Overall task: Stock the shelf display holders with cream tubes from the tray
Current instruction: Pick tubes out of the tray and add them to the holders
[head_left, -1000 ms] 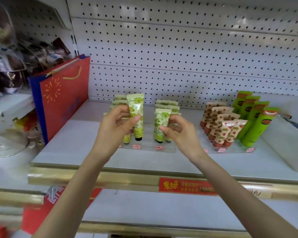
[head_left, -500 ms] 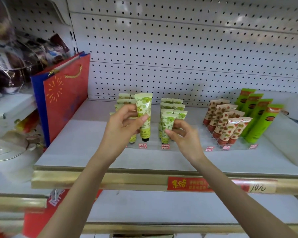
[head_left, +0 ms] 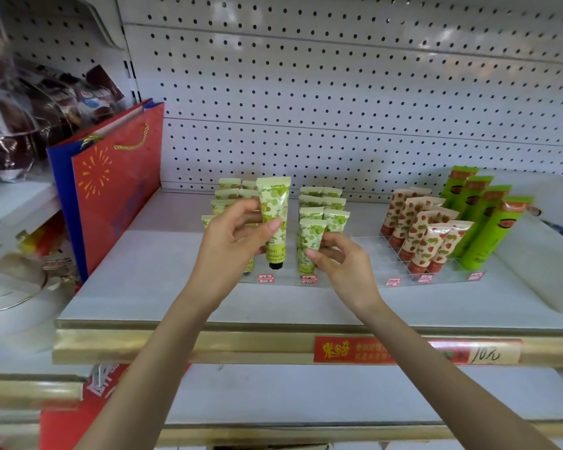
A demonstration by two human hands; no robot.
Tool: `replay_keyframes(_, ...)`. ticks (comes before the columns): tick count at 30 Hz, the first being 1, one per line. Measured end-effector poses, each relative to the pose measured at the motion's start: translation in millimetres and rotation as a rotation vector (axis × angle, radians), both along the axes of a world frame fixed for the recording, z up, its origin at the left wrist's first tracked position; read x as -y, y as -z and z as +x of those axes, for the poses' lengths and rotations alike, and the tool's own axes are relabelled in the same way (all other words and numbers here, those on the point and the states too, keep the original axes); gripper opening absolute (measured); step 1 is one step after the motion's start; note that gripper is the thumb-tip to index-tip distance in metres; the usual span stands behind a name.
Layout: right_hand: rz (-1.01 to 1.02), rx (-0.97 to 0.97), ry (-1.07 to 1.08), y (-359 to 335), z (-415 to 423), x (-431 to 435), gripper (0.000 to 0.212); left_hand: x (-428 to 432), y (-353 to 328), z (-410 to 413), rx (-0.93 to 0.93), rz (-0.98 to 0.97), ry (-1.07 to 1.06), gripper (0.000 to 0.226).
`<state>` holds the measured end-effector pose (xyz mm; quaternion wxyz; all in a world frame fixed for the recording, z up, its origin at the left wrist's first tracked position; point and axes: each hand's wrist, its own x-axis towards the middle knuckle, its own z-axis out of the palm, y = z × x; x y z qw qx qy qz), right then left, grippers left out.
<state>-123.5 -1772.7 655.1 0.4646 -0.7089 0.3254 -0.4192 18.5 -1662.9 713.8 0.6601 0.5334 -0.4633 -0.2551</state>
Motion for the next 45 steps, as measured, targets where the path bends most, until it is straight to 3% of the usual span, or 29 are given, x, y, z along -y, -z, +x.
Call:
replay_keyframes(17,-0.037,-0.047,0.022,-8,-14,-1,0.023,5,3,-7,0.008,0.003,0.041,0.014)
replay_keyframes(23,-0.143,0.049,0.114,-33,-35,-4,0.013,7,7,-13,0.092,-0.004,0.086,0.020)
replay_keyframes(28,-0.096,0.160,-0.059,-63,-37,-14,0.021,14,13,-27,0.166,0.032,0.114,0.036)
replay_keyframes(32,-0.081,0.160,-0.182,-70,-37,-21,0.027,18,15,-36,0.214,0.031,0.140,0.031)
replay_keyframes(45,0.003,0.195,-0.217,-63,-43,-13,0.026,19,21,-43,0.210,0.047,0.130,0.021)
